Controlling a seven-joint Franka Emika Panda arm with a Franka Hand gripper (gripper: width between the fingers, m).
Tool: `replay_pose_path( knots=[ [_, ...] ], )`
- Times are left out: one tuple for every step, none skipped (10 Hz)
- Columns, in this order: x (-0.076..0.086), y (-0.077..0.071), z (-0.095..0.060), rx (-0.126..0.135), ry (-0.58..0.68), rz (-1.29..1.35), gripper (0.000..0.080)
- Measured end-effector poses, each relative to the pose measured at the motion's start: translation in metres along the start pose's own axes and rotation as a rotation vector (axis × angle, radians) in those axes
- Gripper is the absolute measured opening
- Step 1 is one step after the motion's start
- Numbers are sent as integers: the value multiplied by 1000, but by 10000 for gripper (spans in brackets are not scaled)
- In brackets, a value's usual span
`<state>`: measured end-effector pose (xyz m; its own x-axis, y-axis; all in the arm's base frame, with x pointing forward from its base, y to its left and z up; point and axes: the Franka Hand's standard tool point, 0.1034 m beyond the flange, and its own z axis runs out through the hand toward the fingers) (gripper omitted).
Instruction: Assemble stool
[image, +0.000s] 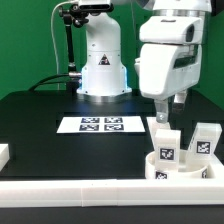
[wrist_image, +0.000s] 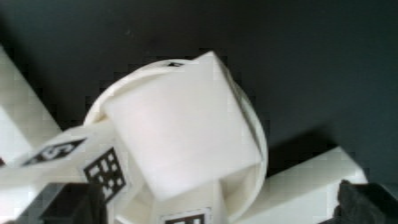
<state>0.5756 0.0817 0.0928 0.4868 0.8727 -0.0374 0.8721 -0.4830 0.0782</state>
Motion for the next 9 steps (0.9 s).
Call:
replay_pose_path(
  knots=[
    [0, -1, 2, -3, -9, -59, 649],
    [-2, -1, 4, -7, -24, -152, 649],
    [-4, -2, 7, -8, -34, -226, 649],
    [-7, -2, 9, -8, -35, -272, 649],
    [-9, -2, 11, -5, -38, -266, 649],
    [-10, -2, 12, -4, -38, -263, 649],
    [-10, -2, 12, -4, -39, -260, 649],
    [-10, -1, 12, -3, -39, -259, 517],
    [-11, -1, 12, -4, -39, -258, 377]
  ],
)
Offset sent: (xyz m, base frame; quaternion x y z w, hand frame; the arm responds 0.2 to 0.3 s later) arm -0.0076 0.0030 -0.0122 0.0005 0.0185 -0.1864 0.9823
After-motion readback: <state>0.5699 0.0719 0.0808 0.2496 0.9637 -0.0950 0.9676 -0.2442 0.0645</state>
